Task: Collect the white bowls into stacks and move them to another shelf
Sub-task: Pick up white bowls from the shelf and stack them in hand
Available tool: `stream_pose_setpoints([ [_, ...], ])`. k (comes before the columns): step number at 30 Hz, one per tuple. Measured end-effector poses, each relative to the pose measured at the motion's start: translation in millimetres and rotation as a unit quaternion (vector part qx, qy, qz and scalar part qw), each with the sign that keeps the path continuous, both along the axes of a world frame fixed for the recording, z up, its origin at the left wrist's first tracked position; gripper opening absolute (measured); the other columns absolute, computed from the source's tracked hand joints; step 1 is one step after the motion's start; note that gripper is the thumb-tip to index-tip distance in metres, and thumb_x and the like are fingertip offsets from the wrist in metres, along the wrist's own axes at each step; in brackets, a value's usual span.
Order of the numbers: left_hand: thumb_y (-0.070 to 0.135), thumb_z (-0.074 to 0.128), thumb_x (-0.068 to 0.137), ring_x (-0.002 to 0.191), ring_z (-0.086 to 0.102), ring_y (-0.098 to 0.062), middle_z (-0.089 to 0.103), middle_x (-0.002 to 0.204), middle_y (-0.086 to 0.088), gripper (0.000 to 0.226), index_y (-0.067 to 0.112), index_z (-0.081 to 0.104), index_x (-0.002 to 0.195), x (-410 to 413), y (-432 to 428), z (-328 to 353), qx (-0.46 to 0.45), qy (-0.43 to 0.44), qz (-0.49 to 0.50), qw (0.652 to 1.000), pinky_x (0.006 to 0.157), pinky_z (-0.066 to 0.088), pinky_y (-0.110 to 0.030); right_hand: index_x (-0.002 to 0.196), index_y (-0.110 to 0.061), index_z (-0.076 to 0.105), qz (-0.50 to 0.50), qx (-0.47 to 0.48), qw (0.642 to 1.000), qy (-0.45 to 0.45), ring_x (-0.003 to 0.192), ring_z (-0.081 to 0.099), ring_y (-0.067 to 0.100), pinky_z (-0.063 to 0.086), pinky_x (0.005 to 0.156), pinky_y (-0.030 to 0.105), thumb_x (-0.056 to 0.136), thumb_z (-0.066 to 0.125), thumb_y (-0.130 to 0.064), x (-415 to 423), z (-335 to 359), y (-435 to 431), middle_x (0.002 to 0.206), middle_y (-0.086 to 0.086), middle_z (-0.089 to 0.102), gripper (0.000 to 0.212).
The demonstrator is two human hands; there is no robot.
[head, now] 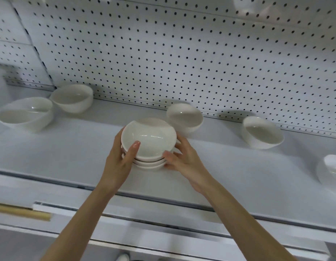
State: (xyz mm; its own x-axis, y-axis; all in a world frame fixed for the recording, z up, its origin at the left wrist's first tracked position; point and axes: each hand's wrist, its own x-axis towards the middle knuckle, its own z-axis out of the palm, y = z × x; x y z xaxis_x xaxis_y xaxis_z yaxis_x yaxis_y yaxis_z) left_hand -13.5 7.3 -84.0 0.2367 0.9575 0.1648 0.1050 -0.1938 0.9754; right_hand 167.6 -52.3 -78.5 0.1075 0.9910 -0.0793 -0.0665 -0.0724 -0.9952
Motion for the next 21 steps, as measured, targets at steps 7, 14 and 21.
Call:
stream_pose_setpoints([
  [7, 0.058, 0.051, 0.075, 0.112, 0.049, 0.016, 0.051, 0.129, 0.024, 0.063, 0.036, 0.041, 0.134, -2, 2, 4, -0.032, -0.055, -0.037, 0.997, 0.085, 0.040, -0.002, 0.146, -0.019, 0.026, -0.153, -0.129, 0.972, 0.124, 0.095, 0.069, 0.031, 0.060, 0.074, 0.040, 0.096, 0.052, -0.037, 37, -4, 21, 0.118, 0.018, 0.057, 0.059],
  [14, 0.061, 0.053, 0.082, 0.109, 0.056, 0.010, 0.061, 0.121, 0.024, 0.049, 0.041, 0.051, 0.126, -1, 15, 6, -0.086, -0.071, -0.030, 0.993, 0.086, 0.044, -0.014, 0.139, -0.012, 0.033, -0.188, -0.140, 0.960, 0.154, 0.086, 0.071, 0.033, 0.059, 0.064, 0.036, 0.092, 0.058, -0.043, 51, -10, 69, 0.116, 0.030, 0.060, 0.062],
  [21, 0.049, 0.053, 0.078, 0.104, 0.059, 0.008, 0.063, 0.117, 0.020, 0.047, 0.040, 0.052, 0.125, -2, 20, 5, -0.112, -0.092, -0.049, 0.988, 0.078, 0.046, -0.011, 0.102, -0.008, 0.047, -0.225, -0.104, 0.952, 0.181, 0.085, 0.067, 0.033, 0.057, 0.066, 0.035, 0.095, 0.057, -0.018, 53, -18, 78, 0.110, 0.030, 0.060, 0.017],
])
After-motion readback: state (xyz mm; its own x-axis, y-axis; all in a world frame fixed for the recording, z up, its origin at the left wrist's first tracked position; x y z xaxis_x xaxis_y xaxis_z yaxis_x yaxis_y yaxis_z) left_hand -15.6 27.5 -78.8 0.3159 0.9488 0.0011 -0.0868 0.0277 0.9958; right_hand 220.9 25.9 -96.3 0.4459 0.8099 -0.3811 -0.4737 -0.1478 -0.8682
